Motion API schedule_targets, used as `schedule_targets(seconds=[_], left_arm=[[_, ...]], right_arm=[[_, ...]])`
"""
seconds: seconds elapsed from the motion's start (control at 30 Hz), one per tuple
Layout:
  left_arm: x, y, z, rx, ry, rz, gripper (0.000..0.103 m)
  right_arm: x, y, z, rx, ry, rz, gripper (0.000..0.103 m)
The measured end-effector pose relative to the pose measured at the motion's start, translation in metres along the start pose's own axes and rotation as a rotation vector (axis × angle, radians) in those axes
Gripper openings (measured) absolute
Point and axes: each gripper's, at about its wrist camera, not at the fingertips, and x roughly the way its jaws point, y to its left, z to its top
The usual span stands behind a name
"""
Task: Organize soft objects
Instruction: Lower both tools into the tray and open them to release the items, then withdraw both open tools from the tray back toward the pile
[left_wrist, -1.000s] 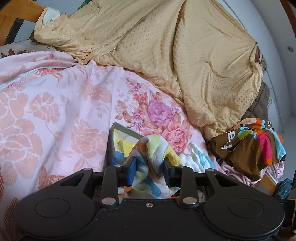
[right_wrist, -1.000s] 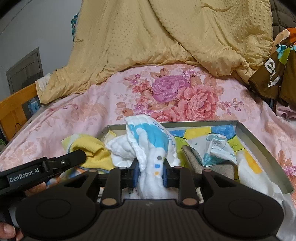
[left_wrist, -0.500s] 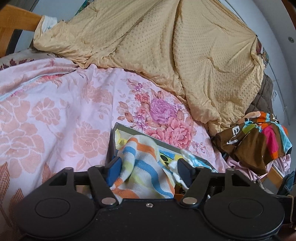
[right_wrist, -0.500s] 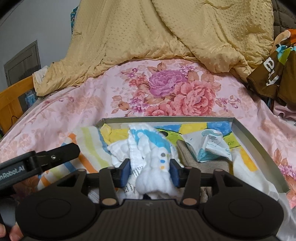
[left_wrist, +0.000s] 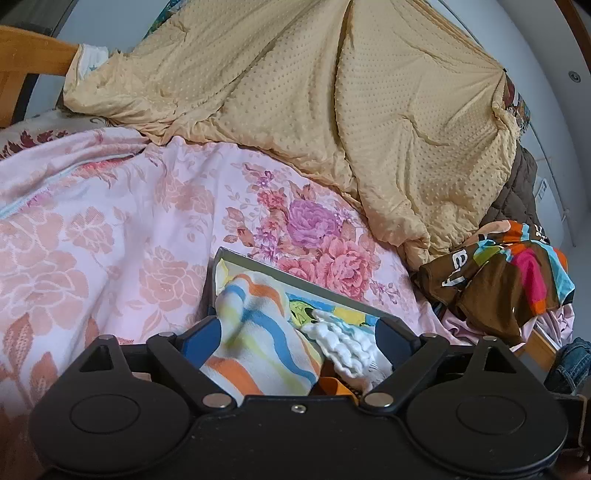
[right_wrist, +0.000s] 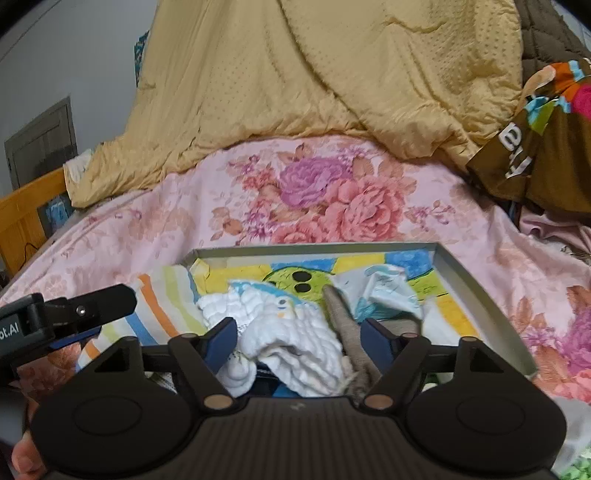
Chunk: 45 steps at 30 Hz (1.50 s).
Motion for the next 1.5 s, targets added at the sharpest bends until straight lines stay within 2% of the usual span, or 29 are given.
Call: schedule_targets(seconds=[0.2, 0.33, 0.73, 1.1, 1.5], left_arm=[[-0.019, -0.016, 0.002, 0.061, -0.018, 0.044, 0.097], [-0.031, -0.029, 0.001, 0.110, -0.023, 0.069, 0.097], [-0.073, -0.073, -0.014, 0.216, -0.033, 0.090, 0.102], [-0.115, -0.118, -0.044, 0.272, -0.040, 0.058, 0.102], [-0.145, -0.151, -0.091, 0.331, 0.029, 0.042, 0.102]], right_arm=[[-0.029, -0.014, 0.002, 0.019, -0.051, 0.003, 0.088], [-0.048, -0.024, 0.002, 0.036, -0.077, 0.012, 0.091], [-0.116, -0.048, -0.014, 0.047, -0.133, 0.026, 0.102], [-0.182, -0.065, -0.049, 0.031, -0.177, -0.011, 0.103], [-0.222, -0.087, -0.094, 0.072, -0.155, -0.048, 0.103]])
